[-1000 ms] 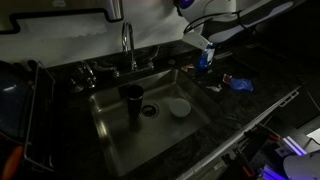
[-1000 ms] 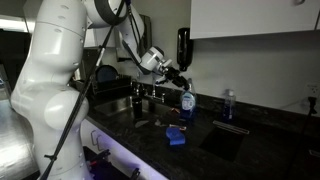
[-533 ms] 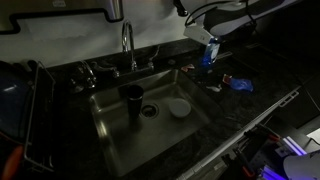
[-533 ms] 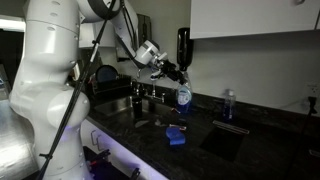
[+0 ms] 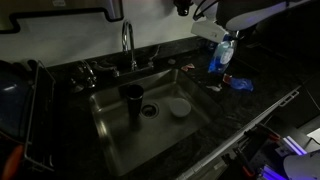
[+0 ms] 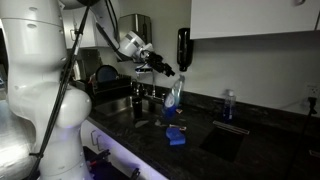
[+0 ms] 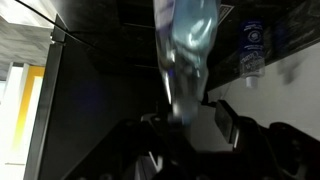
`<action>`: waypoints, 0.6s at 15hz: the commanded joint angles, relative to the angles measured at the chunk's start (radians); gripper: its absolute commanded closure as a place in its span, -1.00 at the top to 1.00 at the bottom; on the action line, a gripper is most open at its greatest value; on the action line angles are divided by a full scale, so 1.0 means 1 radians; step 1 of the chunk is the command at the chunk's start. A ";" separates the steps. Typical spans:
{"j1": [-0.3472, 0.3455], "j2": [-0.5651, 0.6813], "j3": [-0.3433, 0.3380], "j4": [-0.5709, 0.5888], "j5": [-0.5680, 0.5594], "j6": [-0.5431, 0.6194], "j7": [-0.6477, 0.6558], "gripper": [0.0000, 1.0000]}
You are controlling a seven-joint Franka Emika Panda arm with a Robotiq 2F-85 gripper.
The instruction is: Move the left bottle closer to you
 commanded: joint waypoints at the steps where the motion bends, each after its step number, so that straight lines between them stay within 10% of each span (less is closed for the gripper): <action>1: 0.014 -0.119 0.038 -0.113 0.043 -0.059 0.010 -0.42; 5: 0.027 -0.179 0.073 -0.188 0.100 -0.088 0.028 -0.42; 6: 0.029 -0.185 0.080 -0.198 0.111 -0.095 0.032 0.35; 9: 0.031 -0.202 0.092 -0.215 0.118 -0.090 0.031 0.85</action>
